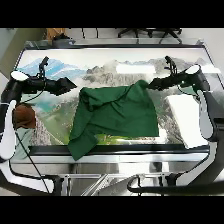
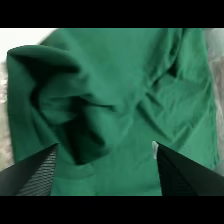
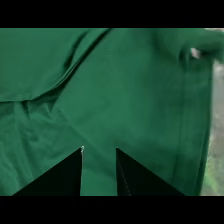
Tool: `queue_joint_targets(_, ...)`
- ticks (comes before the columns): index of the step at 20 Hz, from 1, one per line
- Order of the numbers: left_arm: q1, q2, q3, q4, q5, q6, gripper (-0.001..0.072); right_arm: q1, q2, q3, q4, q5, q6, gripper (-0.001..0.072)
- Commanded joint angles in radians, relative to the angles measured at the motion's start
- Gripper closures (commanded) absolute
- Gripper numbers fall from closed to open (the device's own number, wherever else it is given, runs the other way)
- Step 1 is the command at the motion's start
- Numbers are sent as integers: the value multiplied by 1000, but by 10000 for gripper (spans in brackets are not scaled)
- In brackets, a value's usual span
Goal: Fold the shirts.
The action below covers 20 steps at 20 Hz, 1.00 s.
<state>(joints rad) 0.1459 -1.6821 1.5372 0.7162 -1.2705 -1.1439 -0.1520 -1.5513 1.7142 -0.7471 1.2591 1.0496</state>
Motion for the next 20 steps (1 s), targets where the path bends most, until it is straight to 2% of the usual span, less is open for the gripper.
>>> queue_joint_targets(1, 77, -55, 92, 51, -224, -52, 57, -70, 8, 1, -4, 94, 25, 465)
queue_joint_targets(4, 92, 90, -116, 204, -286, -77, 57, -144, 85, -75, -9, 223, 32, 467)
queue_joint_targets(6, 92, 238, -356, 270, -240, -72, 57, -194, 166, -223, -30, 249, 24, 467)
queue_joint_targets(9, 92, 457, -699, 314, -161, -51, 56, -280, 311, -499, -137, 216, 10, 446)
queue_joint_targets(11, 91, 579, -867, 311, -138, -64, 56, -328, 387, -657, -176, 132, 17, 255)
queue_joint_targets(14, 91, 718, -1009, 314, -106, -74, 56, -334, 429, -813, -168, 46, 9, 258)
queue_joint_targets(17, 83, 814, -1084, 345, 19, -80, 56, -304, 426, -885, -166, 2, 5, 258)
queue_joint_targets(20, 34, 820, -1112, 350, 132, -80, 56, -242, 423, -916, -158, -38, -6, 259)
